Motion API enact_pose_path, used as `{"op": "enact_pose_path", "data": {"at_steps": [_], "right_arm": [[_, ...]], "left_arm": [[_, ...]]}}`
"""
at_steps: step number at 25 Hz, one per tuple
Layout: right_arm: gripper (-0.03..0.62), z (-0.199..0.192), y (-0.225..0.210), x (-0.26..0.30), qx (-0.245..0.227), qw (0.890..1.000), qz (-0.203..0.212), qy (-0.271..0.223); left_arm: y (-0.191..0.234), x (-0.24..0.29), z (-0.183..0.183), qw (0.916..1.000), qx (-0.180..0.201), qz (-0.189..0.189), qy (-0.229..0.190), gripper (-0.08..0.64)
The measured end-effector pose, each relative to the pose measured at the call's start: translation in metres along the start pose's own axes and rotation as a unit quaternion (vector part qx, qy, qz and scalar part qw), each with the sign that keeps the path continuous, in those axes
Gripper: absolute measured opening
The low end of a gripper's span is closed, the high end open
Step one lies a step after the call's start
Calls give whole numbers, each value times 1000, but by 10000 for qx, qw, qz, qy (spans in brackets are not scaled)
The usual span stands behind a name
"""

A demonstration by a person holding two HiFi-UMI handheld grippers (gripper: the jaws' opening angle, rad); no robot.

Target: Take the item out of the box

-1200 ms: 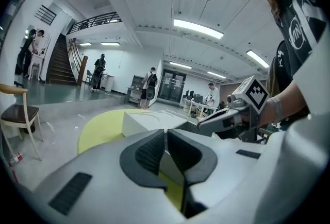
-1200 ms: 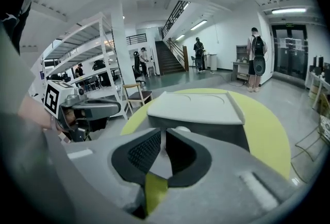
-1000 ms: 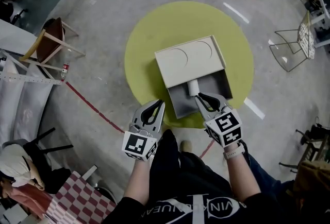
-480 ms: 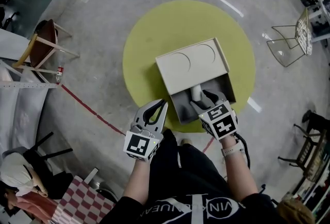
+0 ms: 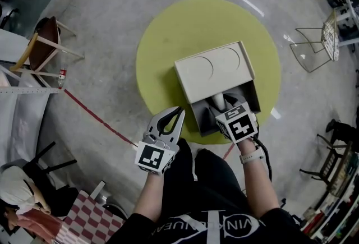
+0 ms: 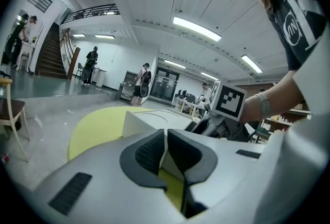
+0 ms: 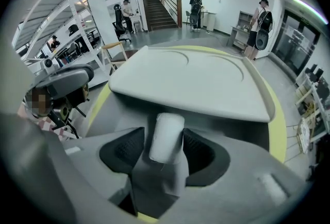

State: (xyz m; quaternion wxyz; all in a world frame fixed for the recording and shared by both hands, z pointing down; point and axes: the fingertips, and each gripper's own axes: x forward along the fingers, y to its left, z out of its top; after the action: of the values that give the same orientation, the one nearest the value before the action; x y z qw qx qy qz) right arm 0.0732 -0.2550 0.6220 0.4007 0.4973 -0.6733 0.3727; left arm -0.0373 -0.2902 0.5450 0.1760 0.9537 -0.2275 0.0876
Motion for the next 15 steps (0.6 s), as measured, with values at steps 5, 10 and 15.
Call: {"op": "enact_pose_path", "data": {"at_steps": [5,10,15], "right_arm": [[221,-6,-4,7,-107,9996,-114,233],[202,-10,0,11,-281,9988,-179,366],[195,-11,1,9,-493,9980,-222,322]], "left_arm": [[2,-1,-1,10000,-41,-21,-29,21],[4,-8,-2,9999,-84,5,-62,21],[4,-12,-6,9999,-142,6,-42,21]]}}
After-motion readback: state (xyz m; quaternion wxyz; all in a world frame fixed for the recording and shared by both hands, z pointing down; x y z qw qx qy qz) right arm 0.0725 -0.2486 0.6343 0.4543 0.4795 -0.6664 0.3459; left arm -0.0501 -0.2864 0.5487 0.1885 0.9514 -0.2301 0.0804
